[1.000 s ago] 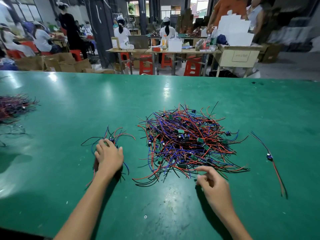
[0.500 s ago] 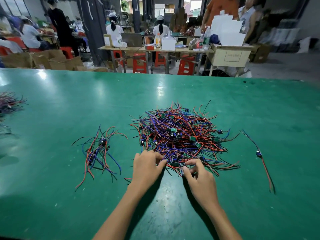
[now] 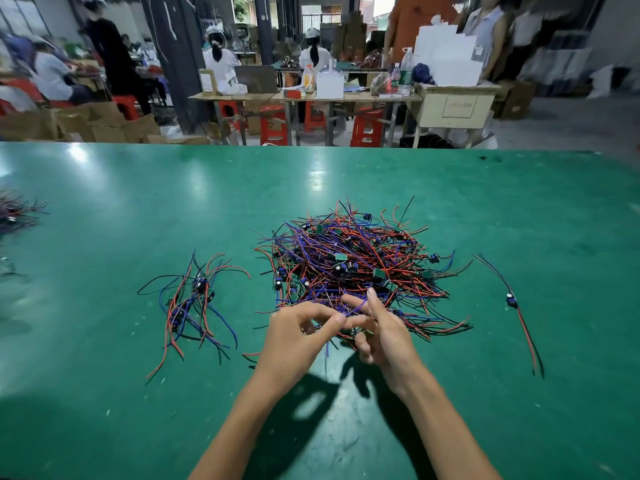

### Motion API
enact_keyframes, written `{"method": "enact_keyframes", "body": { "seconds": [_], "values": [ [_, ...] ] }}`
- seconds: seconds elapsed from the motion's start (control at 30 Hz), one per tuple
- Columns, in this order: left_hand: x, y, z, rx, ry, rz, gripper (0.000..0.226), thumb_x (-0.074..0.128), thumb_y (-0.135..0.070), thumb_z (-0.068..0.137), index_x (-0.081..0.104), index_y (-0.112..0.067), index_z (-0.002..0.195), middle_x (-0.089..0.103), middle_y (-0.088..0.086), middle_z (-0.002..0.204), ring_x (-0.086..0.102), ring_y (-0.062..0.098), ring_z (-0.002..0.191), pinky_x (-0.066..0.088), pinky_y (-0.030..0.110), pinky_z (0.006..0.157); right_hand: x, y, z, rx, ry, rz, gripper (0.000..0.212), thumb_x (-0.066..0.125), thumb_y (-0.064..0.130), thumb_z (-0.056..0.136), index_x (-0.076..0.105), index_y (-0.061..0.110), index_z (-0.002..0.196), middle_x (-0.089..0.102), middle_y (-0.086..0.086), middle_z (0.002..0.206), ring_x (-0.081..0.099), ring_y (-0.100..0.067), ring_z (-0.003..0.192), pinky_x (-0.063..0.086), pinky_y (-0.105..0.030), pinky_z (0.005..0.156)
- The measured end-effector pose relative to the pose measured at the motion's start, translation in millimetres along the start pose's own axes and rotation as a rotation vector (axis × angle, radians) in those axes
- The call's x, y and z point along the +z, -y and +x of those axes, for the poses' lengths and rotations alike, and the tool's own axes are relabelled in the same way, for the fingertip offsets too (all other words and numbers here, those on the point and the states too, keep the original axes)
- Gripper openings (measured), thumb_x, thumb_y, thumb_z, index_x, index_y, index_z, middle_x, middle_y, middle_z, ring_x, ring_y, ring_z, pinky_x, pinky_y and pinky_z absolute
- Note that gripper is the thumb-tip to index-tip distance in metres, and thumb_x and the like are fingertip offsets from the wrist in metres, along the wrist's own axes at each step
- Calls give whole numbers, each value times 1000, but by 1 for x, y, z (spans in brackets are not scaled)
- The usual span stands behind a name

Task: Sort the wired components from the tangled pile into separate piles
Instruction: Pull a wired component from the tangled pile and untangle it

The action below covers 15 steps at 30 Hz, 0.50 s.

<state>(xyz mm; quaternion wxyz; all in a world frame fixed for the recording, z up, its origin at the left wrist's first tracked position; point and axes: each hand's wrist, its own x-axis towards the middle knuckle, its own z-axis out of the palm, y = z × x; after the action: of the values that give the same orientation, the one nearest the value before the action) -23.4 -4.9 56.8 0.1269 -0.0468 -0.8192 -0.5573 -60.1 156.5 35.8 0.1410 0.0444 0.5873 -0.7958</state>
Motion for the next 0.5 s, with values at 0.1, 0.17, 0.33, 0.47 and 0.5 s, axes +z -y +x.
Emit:
{"method": "enact_keyframes", "body": {
  "seconds": [0.1, 0.17, 0.33, 0.47, 0.5],
  "values": [
    [-4, 2, -3, 5, 16, 15, 7, 80, -28, 86, 80, -27, 79, 71, -14, 74, 44, 4, 57, 36, 22, 56, -5, 5, -3, -93, -10, 4, 22, 60, 38, 99, 79, 27, 103, 71, -2, 84, 43, -7, 46, 33, -19, 40],
    [-6, 6, -4, -9, 0, 35, 5, 82, -27, 84, 80, -28, 79, 72, -14, 76, 49, 5, 61, 39, 26, 58, -10, 5, -6, -157, -8, -8, 17, 62, 32, 99, 78, 28, 101, 77, -6, 93, 49, -7, 50, 38, -18, 43],
    [-8, 13, -2, 7, -34, 105, 5, 82, -32, 82, 80, -32, 78, 72, -18, 75, 55, 2, 62, 40, 14, 58, -21, 2, -11, -224, -4, -132, 17, 64, 39, 96, 75, 34, 109, 79, -3, 101, 62, -10, 64, 48, -18, 54],
    [-19, 19, 6, -9, -171, 121, 6, 82, -32, 82, 80, -33, 77, 73, -19, 74, 54, 2, 58, 43, 16, 58, -42, -3, -7, -348, -230, -343, 14, 71, 22, 95, 76, 32, 103, 79, 5, 93, 71, -14, 78, 53, -20, 64],
    [-23, 20, 8, -17, -201, 107, 5, 83, -32, 81, 80, -32, 77, 73, -18, 72, 53, 2, 57, 43, 16, 57, -47, -4, -7, -392, -329, -463, 15, 71, 20, 94, 75, 34, 101, 78, 8, 91, 72, -14, 82, 53, -24, 68]
  ]
}}
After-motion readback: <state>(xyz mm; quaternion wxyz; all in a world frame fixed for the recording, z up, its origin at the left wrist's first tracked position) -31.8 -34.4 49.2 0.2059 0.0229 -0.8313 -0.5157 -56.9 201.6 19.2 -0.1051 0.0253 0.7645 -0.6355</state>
